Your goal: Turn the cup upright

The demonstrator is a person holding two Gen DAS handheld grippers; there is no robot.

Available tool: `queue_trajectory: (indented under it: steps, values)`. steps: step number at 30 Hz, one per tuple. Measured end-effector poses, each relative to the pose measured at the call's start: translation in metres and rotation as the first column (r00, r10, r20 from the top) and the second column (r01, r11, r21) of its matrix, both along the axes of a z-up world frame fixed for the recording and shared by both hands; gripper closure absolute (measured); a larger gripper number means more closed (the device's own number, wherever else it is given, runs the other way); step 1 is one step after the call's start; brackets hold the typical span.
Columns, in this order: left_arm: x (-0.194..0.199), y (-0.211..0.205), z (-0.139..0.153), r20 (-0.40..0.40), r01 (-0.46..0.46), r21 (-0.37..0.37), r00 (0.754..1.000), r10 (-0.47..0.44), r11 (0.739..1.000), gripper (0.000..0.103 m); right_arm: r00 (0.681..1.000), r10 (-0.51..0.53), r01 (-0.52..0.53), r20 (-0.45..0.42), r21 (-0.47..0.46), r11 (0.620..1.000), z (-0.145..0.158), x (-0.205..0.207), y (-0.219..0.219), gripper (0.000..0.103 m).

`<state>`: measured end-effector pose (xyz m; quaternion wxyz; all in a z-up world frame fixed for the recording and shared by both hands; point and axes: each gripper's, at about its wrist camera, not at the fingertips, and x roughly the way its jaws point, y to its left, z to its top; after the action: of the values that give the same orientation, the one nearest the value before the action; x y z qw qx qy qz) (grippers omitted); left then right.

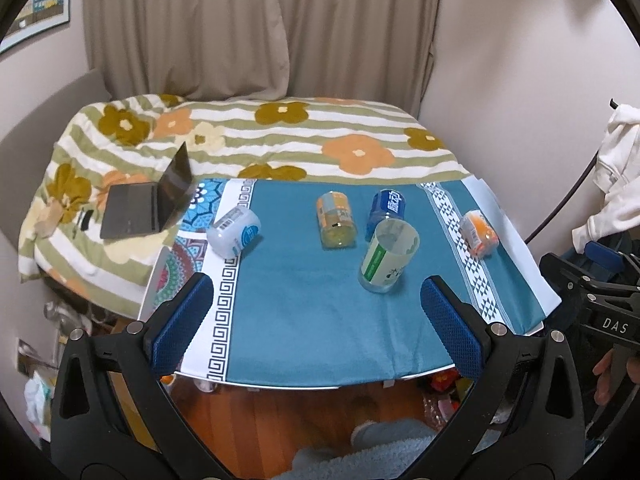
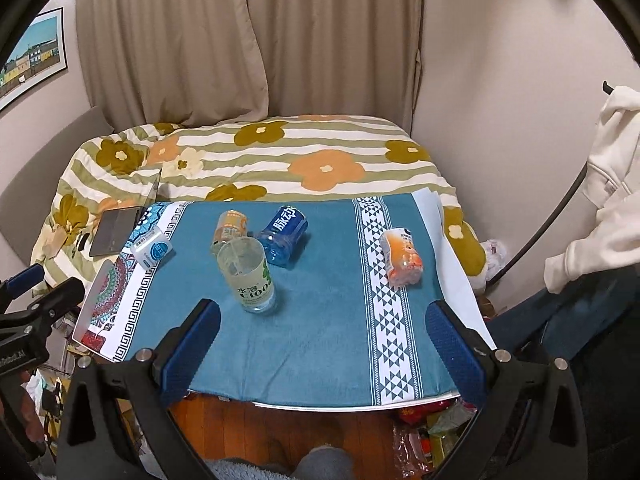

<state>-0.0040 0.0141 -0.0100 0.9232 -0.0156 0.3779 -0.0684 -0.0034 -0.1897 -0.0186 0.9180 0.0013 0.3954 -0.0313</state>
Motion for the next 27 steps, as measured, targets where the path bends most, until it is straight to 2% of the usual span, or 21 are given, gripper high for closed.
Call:
queue_trajectory:
  steps: [16,27]
  values:
    - [0.006,-0.004,0.006,0.03,0.005,0.01,1.0,-0.005,1.0,0.0,1.0,-0.017,0.017,0.016,0.008,1.0,0.002,0.005,0.001,0.001]
    - [0.013,-0.008,0.004,0.023,0.007,0.016,1.0,-0.007,1.0,0.0,1.0,-0.021,0.021,0.01,0.023,1.0,0.0,0.015,0.0,0.001]
